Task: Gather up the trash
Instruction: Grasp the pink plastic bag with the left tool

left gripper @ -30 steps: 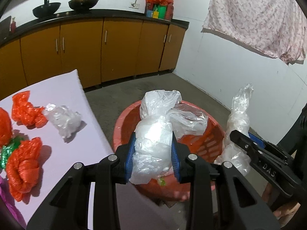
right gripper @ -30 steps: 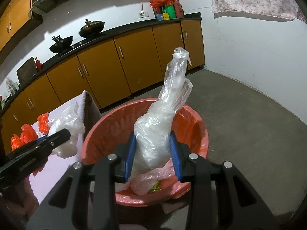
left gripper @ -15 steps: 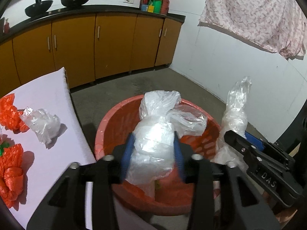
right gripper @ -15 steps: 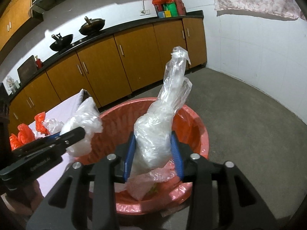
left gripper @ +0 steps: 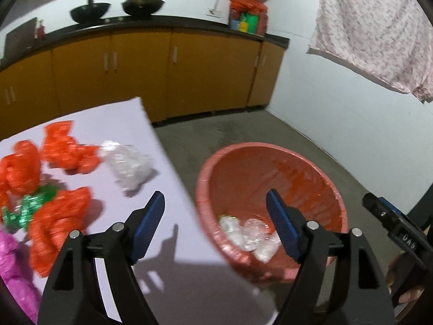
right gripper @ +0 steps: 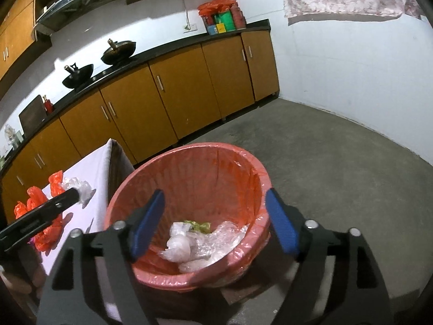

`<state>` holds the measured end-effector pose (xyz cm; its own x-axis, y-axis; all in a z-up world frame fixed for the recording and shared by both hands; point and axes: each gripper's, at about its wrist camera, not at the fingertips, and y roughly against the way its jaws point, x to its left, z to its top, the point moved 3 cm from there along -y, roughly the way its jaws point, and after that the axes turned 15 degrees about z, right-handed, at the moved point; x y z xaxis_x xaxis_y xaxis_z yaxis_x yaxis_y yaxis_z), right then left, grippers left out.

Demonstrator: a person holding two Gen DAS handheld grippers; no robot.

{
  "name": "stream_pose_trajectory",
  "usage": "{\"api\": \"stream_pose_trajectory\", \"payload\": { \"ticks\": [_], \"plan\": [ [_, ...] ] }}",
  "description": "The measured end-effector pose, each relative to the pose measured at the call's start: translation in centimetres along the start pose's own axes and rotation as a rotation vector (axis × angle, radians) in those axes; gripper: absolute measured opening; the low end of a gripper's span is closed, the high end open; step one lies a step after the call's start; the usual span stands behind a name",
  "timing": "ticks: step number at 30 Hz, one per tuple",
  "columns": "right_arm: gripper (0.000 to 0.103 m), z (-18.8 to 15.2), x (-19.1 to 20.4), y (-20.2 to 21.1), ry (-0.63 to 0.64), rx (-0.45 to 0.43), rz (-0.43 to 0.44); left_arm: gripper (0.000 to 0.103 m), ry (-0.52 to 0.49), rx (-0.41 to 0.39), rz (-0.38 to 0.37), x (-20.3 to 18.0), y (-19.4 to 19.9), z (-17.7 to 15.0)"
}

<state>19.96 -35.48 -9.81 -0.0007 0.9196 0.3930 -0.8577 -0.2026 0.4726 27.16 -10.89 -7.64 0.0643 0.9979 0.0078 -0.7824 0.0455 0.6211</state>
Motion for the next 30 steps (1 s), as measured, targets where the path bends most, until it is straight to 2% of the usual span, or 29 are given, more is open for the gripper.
{"api": "stream_pose_trajectory", "payload": {
  "ticks": [6, 9, 11, 14, 16, 18, 25, 29, 30],
  "plan": [
    [0.082, -0.6, 1.8, 0.7, 0.007, -0.001, 0.033, 0.083, 0.042, -0.051, 0.137, 5.3, 3.4, -1.5],
    [0.082, -1.2, 3.1, 0.7, 0.014, 0.014, 0.062, 0.085, 0.063, -0.067, 0.276, 9.8, 5.1, -3.0],
    [0.082, -1.7, 4.2, 0.5, 0.028, 0.03, 0.08, 0.085, 0.089, -0.06, 0.361, 12.7, 5.8, -4.0],
    [0.082, -2.5, 5.7, 0.2, 0.046, 0.052, 0.101, 0.087, 0.136, -0.039, 0.45, 16.8, 6.1, -5.1],
    [0.082, -3.1, 6.9, -0.2, 0.056, 0.07, 0.119, 0.087, 0.182, 0.007, 0.5, 19.6, 5.7, -6.1],
    [0.082, -3.5, 8.1, -0.4, 0.068, 0.084, 0.133, 0.087, 0.22, 0.061, 0.49, 21.3, 4.8, -6.8],
    [0.082, -4.5, 11.5, -0.4, 0.135, 0.112, 0.153, 0.087, 0.246, 0.169, 0.468, 23.5, 1.4, -8.6],
    [0.082, -4.5, 12.5, -0.4, 0.158, 0.121, 0.154, 0.086, 0.284, 0.186, 0.444, 24.3, 0.9, -9.1],
    [0.082, -4.5, 12.8, -0.5, 0.162, 0.123, 0.155, 0.081, 0.292, 0.186, 0.436, 24.4, 0.9, -9.2]
  ]
}}
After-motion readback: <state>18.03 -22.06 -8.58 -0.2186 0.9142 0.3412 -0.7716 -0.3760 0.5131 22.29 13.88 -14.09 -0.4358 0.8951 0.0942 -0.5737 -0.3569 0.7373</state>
